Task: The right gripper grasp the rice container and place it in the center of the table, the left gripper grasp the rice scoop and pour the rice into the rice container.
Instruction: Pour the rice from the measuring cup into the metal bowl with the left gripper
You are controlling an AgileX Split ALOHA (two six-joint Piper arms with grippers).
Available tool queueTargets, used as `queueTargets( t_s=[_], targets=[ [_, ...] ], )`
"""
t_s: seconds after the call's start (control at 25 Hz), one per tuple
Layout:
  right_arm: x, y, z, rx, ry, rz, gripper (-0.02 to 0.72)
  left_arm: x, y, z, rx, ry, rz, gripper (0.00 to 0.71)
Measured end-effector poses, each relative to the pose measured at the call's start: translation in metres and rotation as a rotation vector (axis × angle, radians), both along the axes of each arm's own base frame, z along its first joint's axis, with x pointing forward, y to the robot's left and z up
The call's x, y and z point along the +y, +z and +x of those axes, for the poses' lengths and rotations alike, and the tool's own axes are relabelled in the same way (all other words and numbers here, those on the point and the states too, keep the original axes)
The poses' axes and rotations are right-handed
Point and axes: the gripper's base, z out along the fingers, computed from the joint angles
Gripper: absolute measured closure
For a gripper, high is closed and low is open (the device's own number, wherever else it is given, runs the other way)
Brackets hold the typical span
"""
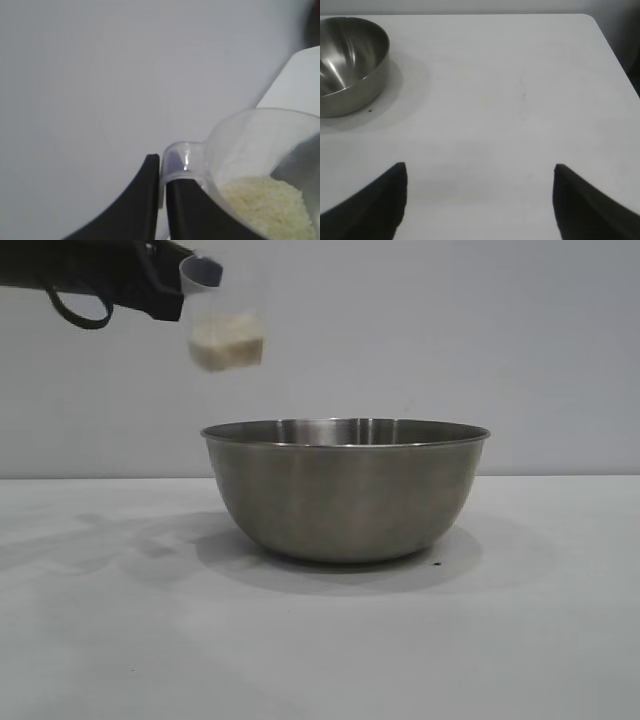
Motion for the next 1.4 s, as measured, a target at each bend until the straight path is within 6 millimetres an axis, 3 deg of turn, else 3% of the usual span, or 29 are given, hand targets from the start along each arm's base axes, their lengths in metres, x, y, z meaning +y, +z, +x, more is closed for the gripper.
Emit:
queueTargets(
  t_s=[0.44, 1.16, 1.4],
  targets=[
    [0.0, 0.0, 0.0, 0.0, 0.002, 0.0, 0.191, -0.036, 0.008, -0.004, -0.27, -0.062, 0.228, 0.71],
    [0.0, 0.0, 0.0, 0.0, 0.002, 0.0, 0.191, -0.07, 0.002, -0.016, -0.639, -0.073, 0.607, 0.71],
    [0.0, 0.0, 0.0, 0.0, 0.002, 0.0, 0.191, -0.073, 0.0, -0.016, -0.753, -0.064, 0.716, 0.71]
  ],
)
